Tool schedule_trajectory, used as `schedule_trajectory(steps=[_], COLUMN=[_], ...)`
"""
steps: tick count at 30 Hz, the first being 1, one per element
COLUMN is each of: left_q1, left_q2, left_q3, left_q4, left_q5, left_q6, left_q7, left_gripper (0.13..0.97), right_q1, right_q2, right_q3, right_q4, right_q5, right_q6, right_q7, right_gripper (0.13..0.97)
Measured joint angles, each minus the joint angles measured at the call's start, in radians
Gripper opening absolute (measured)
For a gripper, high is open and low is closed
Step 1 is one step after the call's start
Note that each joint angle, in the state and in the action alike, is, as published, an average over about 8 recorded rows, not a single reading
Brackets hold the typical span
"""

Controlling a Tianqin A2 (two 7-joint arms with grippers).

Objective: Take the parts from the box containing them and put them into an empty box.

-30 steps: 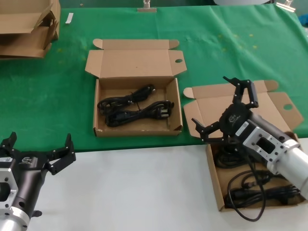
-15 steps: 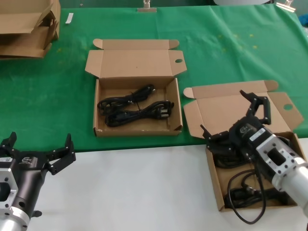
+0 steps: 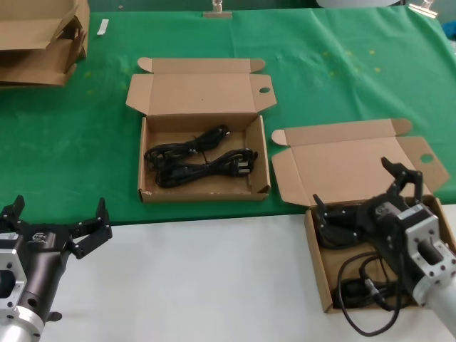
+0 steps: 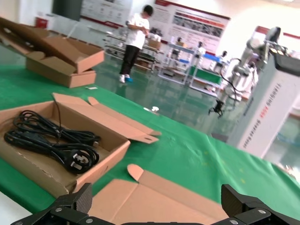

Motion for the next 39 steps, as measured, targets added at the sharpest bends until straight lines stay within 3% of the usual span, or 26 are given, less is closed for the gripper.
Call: schedule_trajectory(steps=[23,39], left_q1=[0.0,0.0], left_q2=[0.0,0.0], left_q3=[0.0,0.0], left_q4=[0.0,0.0], left_q5=[0.0,0.0], left_q6=[0.0,0.0], left_q7=[0.0,0.0], left_gripper=[0.966,0.966], right_q1=[-0.188,-0.203], right_q2=[-0.016,-0.017], right_q3=[0.048,0.052], right_q4=[0.129,0.139], right_q5=[0.017,0.018], right_q6=[0.167,0.181], right_q7=[0.274,0.296], right_gripper=[0.966,0.966])
